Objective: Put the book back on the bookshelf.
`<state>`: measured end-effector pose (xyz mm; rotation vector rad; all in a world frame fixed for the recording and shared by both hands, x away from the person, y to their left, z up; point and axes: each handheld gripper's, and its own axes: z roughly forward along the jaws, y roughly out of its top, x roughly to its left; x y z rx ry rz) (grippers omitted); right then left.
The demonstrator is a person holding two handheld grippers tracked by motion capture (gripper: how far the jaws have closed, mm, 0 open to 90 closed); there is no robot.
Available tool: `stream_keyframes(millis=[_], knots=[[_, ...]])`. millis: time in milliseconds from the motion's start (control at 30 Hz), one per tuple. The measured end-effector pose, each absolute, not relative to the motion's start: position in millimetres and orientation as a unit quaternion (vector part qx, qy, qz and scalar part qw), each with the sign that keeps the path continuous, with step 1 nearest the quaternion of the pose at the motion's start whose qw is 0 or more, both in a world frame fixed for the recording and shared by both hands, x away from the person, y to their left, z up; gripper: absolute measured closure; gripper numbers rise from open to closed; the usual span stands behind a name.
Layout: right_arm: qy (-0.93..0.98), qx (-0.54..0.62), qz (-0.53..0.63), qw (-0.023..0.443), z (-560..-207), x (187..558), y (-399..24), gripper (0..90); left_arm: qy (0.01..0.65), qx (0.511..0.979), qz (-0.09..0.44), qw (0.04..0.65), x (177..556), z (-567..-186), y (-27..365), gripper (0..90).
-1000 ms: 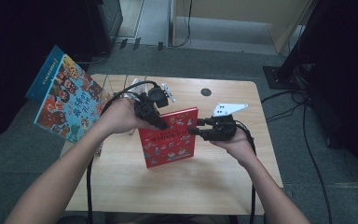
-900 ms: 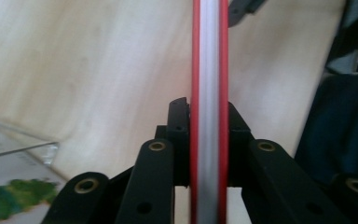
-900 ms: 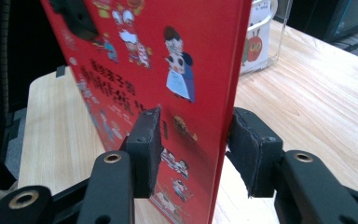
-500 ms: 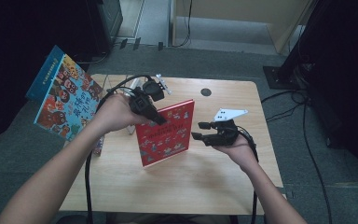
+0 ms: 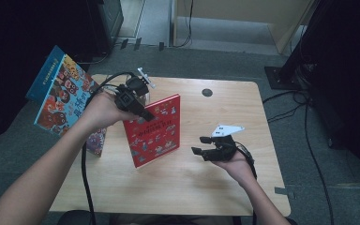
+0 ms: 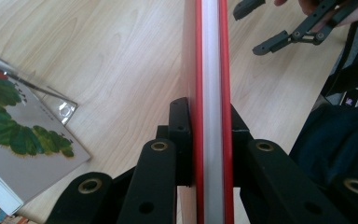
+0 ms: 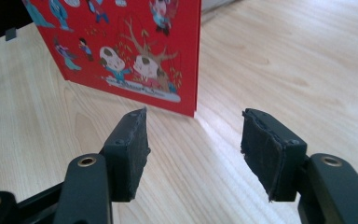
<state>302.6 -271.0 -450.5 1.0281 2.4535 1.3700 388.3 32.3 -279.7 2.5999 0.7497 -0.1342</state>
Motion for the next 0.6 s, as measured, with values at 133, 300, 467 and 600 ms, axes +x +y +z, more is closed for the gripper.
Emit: stream_keyframes(millis=[133,300,467,600], knots=[[0.819,0.350,0.448,0.083,-460.7,299.4,-271.2,38.7,0.285,0.931,-0.049,0.221,391.7,-278.0,39.0,80.1],[0.830,0.353,0.423,0.089,-475.1,303.9,-268.3,37.1,0.302,0.923,-0.047,0.232,394.0,-272.8,51.9,80.1],[0.826,0.359,0.422,0.109,-485.2,303.6,-266.9,39.5,0.316,0.919,-0.043,0.232,394.5,-267.8,65.2,80.1],[0.821,0.377,0.417,0.103,-494.0,306.5,-266.3,37.9,0.328,0.914,-0.040,0.235,392.0,-264.9,75.2,80.0]])
